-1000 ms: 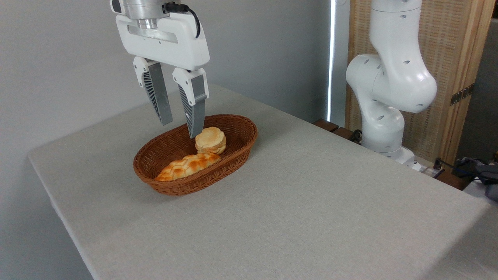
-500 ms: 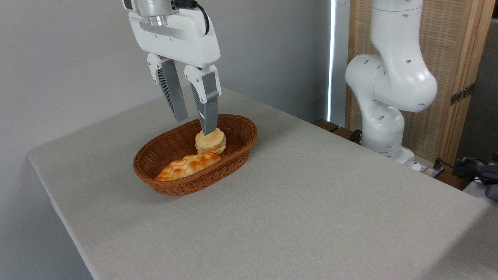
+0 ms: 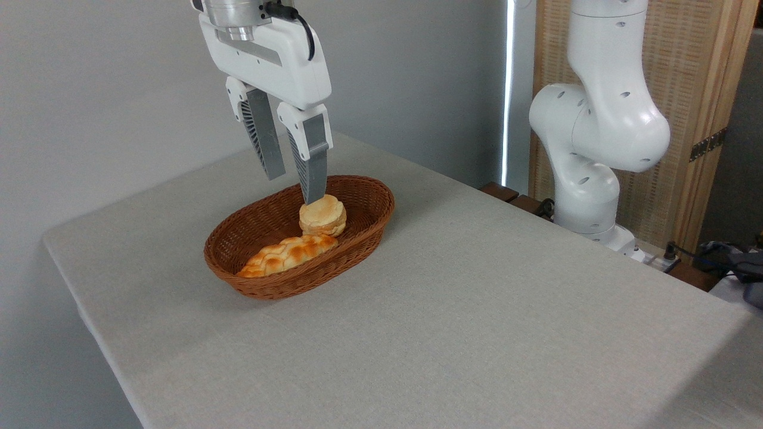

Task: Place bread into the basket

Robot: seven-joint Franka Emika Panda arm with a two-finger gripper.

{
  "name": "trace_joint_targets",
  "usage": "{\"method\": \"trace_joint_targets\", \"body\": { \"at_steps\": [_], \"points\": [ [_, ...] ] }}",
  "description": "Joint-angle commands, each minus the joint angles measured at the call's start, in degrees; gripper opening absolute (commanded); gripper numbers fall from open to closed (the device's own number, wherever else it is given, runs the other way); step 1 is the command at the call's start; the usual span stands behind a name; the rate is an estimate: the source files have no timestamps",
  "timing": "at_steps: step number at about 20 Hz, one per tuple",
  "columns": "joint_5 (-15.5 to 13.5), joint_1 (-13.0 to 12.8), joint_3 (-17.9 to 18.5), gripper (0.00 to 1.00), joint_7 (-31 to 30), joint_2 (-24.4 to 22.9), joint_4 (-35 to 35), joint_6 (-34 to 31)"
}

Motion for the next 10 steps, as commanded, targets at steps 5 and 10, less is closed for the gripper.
{"method": "trace_joint_targets", "body": {
  "at_steps": [5,10],
  "points": [
    [-1.95,0.30,0.90,1.00,0.57,-0.50,0.25,-1.06],
    [-1.25,0.30,0.90,1.00,-2.15,-0.50,0.34,-1.07]
  ]
}}
